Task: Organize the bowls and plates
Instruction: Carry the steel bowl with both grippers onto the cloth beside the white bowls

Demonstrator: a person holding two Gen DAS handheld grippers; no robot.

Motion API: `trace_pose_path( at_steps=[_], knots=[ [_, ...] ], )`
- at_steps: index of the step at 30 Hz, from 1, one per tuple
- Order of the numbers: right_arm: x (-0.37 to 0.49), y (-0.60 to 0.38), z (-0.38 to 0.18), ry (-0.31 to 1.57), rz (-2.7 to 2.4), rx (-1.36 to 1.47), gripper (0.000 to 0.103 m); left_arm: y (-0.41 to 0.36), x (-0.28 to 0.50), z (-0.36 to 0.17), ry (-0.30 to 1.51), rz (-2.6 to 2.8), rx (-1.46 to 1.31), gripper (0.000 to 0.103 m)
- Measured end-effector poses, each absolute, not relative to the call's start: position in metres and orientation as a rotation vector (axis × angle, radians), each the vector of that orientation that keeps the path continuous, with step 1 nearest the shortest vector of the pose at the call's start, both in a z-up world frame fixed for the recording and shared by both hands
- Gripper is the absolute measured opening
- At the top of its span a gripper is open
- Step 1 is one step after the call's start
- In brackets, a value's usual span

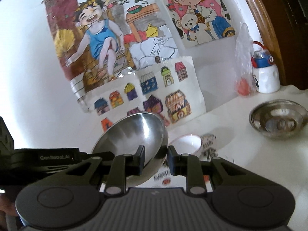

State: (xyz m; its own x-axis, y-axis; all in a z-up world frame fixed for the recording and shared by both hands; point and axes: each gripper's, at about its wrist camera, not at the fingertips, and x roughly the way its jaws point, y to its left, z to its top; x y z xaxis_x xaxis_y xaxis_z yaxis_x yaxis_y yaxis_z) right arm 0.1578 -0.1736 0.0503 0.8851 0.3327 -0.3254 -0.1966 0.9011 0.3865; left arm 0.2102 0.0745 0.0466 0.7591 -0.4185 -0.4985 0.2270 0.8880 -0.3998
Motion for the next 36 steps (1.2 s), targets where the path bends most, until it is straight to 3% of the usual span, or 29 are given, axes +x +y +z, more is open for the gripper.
trace_pose_path(
  at_steps=[14, 36],
  knots=[
    [0.095, -0.161, 0.001, 0.544, 0.332, 0.341, 0.028, 0.090, 0.140, 0.013, 0.681, -0.305, -0.349, 0.025],
    [0.095, -0.161, -0.010, 0.616, 0.317, 0.335, 0.031, 0.086, 0.136, -0.026, 0.779, -0.274, -0.360, 0.025]
  ],
)
